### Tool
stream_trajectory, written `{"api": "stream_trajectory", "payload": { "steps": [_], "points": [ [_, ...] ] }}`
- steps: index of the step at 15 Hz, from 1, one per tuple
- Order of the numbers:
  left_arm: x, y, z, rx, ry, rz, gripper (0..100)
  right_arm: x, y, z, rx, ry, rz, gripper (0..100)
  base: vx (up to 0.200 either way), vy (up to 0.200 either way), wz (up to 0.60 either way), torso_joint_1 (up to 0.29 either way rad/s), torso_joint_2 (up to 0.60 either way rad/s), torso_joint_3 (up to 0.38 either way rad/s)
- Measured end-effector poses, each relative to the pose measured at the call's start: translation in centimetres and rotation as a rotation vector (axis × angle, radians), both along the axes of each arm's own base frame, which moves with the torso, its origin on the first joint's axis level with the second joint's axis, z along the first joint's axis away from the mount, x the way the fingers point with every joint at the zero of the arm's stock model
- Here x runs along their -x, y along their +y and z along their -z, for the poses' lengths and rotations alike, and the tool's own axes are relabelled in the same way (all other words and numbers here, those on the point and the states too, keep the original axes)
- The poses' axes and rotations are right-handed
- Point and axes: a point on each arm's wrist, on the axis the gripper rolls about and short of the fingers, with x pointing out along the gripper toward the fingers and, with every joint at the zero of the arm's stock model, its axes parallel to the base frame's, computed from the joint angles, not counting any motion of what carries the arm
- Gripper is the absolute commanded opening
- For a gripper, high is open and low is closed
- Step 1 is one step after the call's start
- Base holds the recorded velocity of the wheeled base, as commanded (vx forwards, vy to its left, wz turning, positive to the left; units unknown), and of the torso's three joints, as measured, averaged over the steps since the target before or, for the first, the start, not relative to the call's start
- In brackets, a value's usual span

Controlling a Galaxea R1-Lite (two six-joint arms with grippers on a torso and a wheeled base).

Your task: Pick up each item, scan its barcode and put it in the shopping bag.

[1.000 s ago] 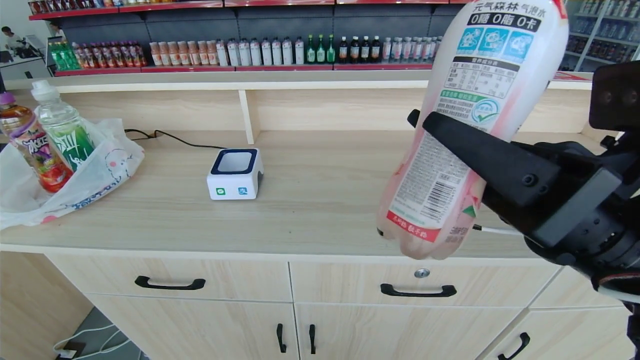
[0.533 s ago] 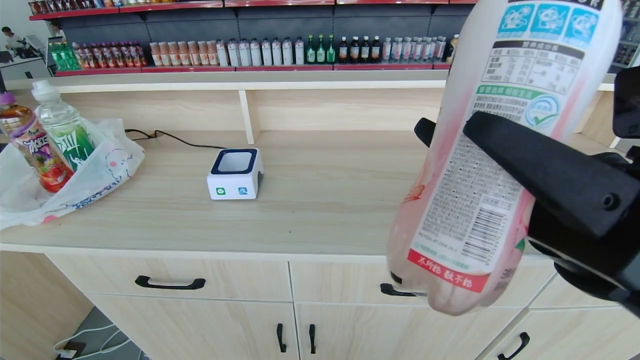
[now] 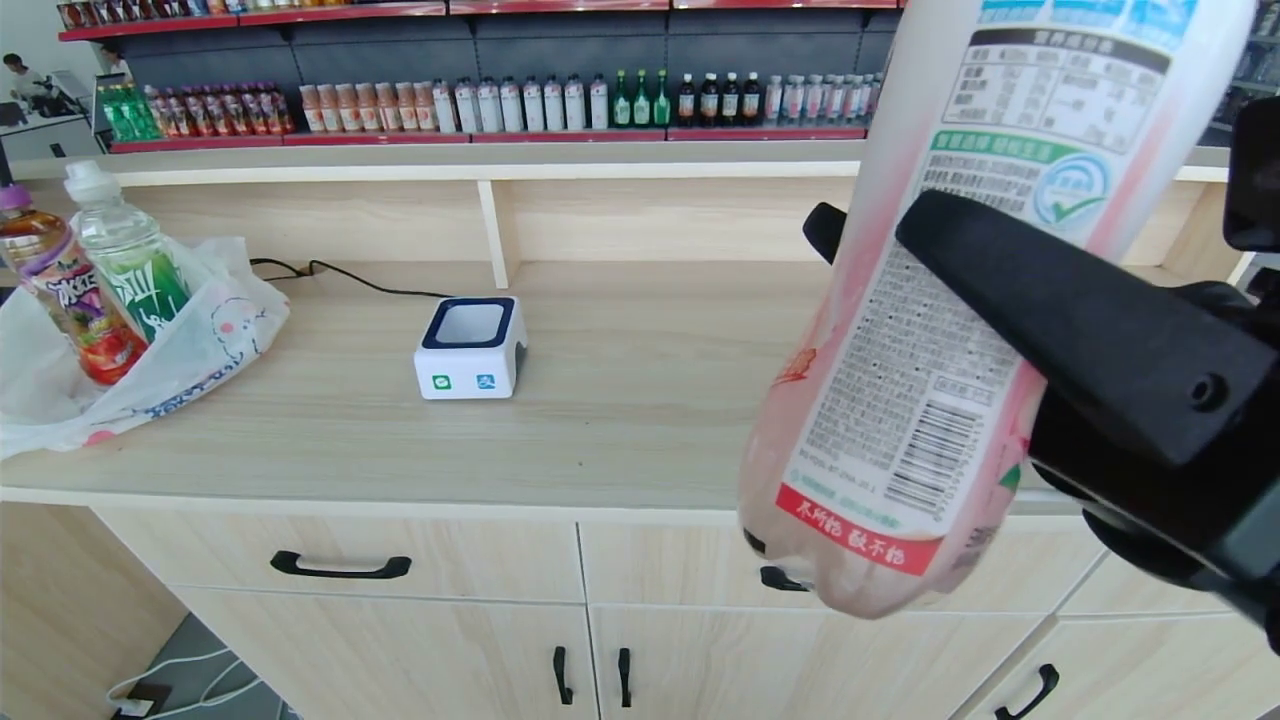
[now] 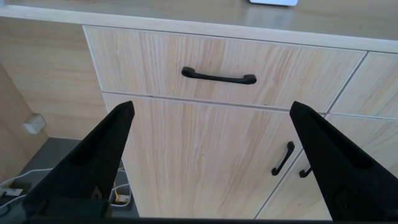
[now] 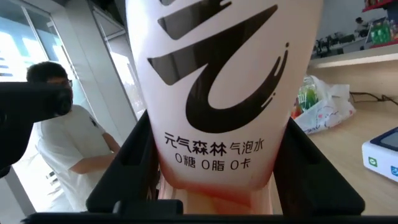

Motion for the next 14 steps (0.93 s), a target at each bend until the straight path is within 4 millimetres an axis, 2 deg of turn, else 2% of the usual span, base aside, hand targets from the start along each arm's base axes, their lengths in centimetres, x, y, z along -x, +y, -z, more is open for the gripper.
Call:
{"api": "stream_trajectory", "payload": {
  "steps": [3,7,11,14],
  "points": [
    [0.0,0.0,0.0,0.000,0.000,0.000,100,0.5,1.2,0.2,0.010,-0.031,-0.029,0,0.000,0.000,0.00,0.000,0.00,0.000],
    [0.0,0.0,0.0,0.000,0.000,0.000,100,0.0,2.0,1.2,0.055,-0.092,0.023,0,0.000,0.000,0.00,0.000,0.00,0.000],
    [0.0,0.0,0.0,0.000,0.000,0.000,100,-2.8,0.7,1.8,0.101,-0.207,0.317,0,0.000,0.000,0.00,0.000,0.00,0.000],
    [0.0,0.0,0.0,0.000,0.000,0.000,100,-6.5,-1.9,2.4,0.167,-0.209,0.708,0,0.000,0.000,0.00,0.000,0.00,0.000]
  ]
}}
